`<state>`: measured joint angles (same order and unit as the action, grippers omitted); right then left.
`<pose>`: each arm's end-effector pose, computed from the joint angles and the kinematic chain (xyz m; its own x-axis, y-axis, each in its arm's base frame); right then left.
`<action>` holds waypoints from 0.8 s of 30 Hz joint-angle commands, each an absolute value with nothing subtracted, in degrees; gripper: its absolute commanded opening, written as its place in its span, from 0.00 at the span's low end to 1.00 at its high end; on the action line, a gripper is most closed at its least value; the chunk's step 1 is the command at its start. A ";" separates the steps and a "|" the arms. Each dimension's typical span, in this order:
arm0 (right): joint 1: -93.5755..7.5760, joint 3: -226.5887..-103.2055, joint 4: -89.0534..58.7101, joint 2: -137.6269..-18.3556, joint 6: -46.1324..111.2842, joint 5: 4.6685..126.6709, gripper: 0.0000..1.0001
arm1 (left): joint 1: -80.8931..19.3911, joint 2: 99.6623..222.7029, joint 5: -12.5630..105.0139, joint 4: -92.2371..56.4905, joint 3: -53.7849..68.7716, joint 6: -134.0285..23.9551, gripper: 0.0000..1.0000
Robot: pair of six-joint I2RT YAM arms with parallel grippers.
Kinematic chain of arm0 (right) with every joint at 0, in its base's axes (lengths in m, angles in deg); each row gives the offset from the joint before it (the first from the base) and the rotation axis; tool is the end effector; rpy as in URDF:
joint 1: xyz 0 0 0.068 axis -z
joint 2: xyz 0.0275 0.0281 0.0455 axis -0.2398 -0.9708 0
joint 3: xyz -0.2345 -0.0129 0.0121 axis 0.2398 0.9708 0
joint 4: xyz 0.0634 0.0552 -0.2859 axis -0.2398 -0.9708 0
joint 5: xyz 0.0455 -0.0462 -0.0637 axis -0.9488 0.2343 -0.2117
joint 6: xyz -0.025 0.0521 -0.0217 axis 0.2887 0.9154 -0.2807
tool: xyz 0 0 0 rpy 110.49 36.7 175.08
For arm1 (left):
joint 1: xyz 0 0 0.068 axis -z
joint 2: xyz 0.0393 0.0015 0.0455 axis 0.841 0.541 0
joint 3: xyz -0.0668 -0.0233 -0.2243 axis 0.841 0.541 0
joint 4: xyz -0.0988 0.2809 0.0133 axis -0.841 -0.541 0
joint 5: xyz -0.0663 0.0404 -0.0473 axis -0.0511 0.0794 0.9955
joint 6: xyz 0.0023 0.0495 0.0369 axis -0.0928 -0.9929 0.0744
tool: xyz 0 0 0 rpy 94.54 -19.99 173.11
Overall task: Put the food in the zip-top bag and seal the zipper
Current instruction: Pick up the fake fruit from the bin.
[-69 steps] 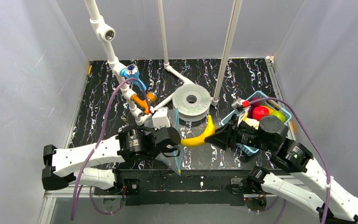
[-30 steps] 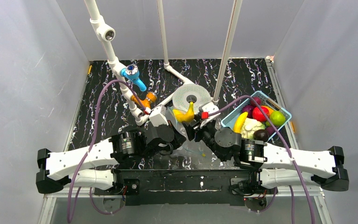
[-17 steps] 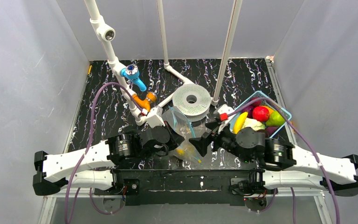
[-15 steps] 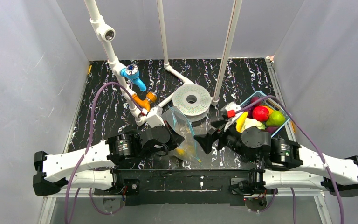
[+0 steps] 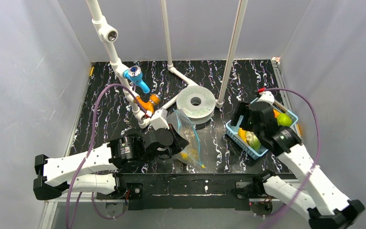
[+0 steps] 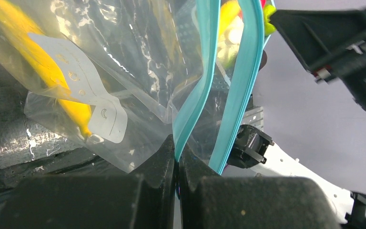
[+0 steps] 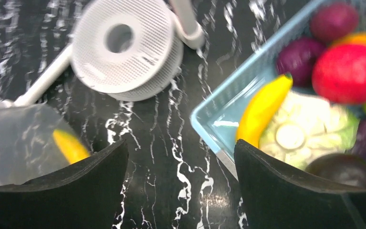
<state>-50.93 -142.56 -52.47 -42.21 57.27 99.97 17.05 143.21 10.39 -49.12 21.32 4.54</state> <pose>0.1998 0.1246 0.3146 -0.4582 0.2391 -0.8561 0.0134 0.9649 0.2623 0.0975 -0.2668 0.3129 -0.7445 -0.4515 -0.4918 0.1188 0.6353 -0.7631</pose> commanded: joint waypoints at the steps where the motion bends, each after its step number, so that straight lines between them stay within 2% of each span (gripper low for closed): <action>1: -36.75 -138.24 -52.63 -46.86 64.21 87.58 0.87 | 16.67 141.96 10.14 -49.86 21.10 4.48 0.00; 9: -30.66 -134.88 -44.99 -53.71 68.29 94.06 0.83 | 16.64 141.49 10.30 -50.26 21.61 4.55 0.00; 17: -28.99 -135.32 -42.00 -59.34 70.53 100.17 0.69 | 16.68 142.01 11.23 -49.80 21.62 4.30 0.00; 24: -28.98 -135.47 -40.54 -62.71 70.54 103.23 0.61 | 16.67 142.24 11.75 -49.23 21.46 3.84 0.00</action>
<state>-29.25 -134.65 -43.33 -61.49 69.46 99.66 17.05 142.88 12.12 -49.12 21.34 4.52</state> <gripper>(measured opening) 0.626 0.009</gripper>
